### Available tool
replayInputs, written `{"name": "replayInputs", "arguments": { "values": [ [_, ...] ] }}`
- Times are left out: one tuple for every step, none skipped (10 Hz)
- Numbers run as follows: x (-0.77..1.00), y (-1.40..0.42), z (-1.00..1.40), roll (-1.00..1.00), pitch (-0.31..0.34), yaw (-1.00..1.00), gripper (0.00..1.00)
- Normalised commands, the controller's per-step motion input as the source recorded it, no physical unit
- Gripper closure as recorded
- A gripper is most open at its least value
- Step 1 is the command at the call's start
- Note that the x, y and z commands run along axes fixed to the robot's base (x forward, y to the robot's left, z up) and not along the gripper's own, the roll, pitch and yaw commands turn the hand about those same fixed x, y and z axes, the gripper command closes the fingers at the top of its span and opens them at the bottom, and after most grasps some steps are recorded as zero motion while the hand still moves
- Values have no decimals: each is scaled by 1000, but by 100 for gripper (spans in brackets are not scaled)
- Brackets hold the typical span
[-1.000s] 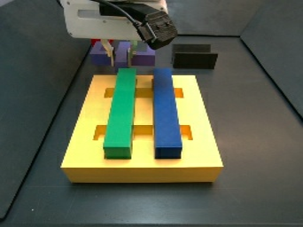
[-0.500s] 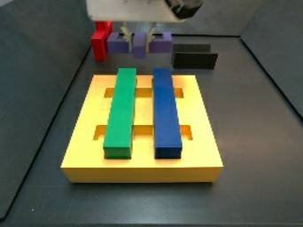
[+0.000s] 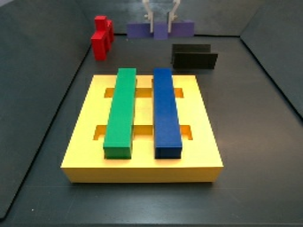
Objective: Pick up the purple object. Move up. Place the purple object on the fixture. Regrasp the purple object. Move to above the board. Insert the purple object.
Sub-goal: Place the purple object on the fixture.
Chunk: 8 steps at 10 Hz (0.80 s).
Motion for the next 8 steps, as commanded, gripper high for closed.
{"name": "replayInputs", "arguments": {
  "values": [
    [749,383,0,-826,0,0,100],
    [751,371,0,-806,0,0,100],
    [771,329,0,-763,0,-54,100],
    [797,331,0,-680,0,-89,100],
    [789,351,0,-683,6,-74,100],
    [789,354,0,-691,3,-66,100],
    [800,360,0,-649,23,-60,100],
    [849,320,-126,-609,0,-74,100]
  ]
}}
